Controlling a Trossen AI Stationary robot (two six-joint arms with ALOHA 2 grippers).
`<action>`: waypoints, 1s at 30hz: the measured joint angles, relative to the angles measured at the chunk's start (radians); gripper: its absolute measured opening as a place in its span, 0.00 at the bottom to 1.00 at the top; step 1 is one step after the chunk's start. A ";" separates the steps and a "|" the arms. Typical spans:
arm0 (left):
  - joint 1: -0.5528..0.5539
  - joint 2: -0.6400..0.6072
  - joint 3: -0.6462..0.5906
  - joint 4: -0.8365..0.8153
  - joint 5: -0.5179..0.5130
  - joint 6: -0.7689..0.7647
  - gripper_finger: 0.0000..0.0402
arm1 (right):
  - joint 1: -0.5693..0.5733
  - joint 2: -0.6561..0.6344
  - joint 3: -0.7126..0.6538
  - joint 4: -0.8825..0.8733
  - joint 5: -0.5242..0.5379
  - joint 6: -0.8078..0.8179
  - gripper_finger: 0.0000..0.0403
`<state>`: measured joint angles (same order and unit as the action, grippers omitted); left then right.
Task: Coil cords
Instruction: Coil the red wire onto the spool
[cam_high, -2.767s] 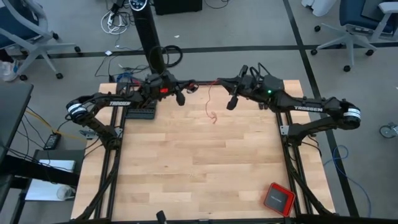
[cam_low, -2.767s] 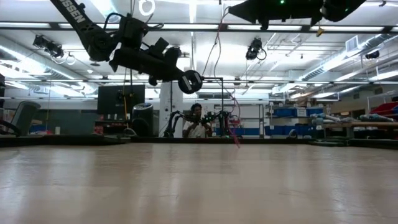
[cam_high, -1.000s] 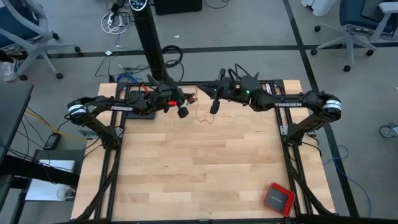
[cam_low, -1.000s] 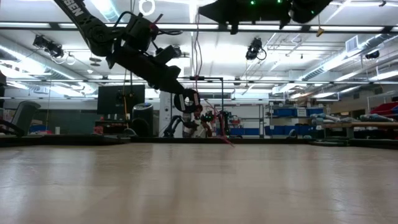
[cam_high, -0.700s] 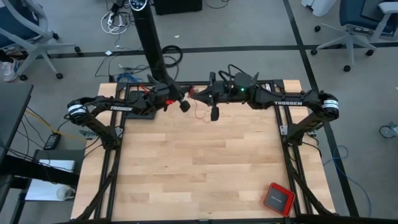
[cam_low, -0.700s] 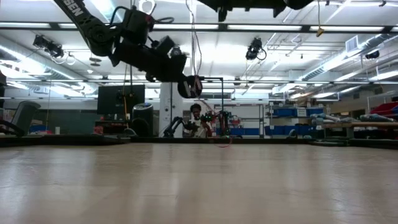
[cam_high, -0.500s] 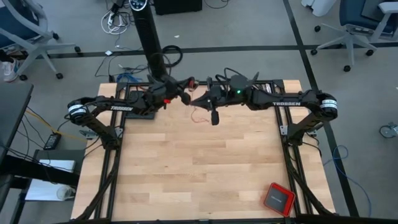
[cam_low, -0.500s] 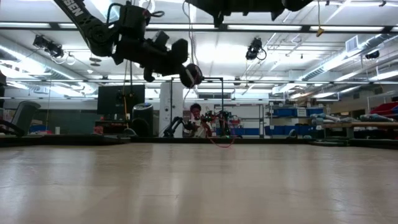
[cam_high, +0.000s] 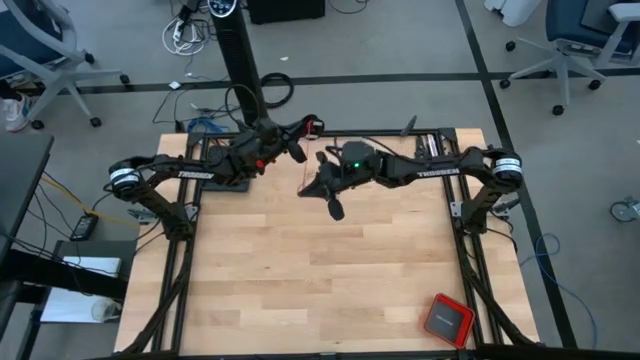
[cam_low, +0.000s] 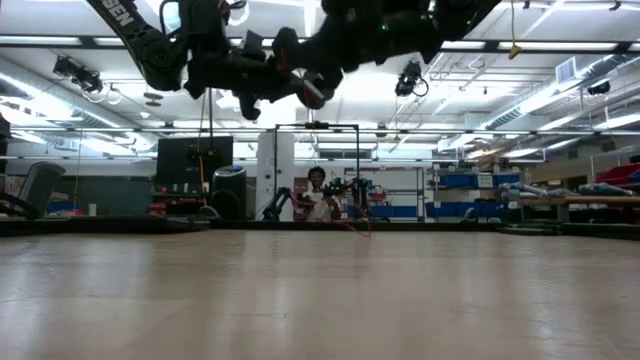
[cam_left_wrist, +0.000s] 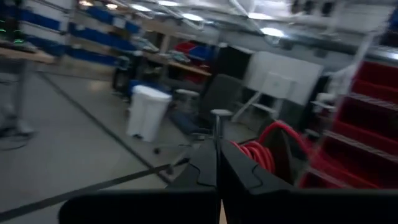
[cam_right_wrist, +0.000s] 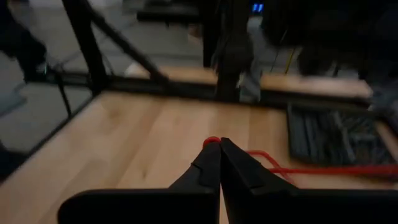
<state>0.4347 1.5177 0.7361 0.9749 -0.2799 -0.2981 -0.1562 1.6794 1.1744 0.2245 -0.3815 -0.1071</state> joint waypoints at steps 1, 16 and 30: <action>0.000 0.000 0.000 0.006 0.024 0.001 0.01 | 0.002 0.004 0.000 -0.025 0.003 -0.009 0.00; 0.003 0.000 0.000 0.018 0.234 0.164 0.01 | 0.061 -0.035 -0.002 -0.558 0.183 0.116 0.22; 0.002 0.000 0.001 -0.057 0.285 0.157 0.01 | 0.127 -0.125 -0.002 -0.504 0.750 0.012 0.22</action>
<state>0.4370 1.5177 0.7368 0.9181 0.0051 -0.1415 -0.0289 1.5547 1.1725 -0.2799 0.3688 -0.0946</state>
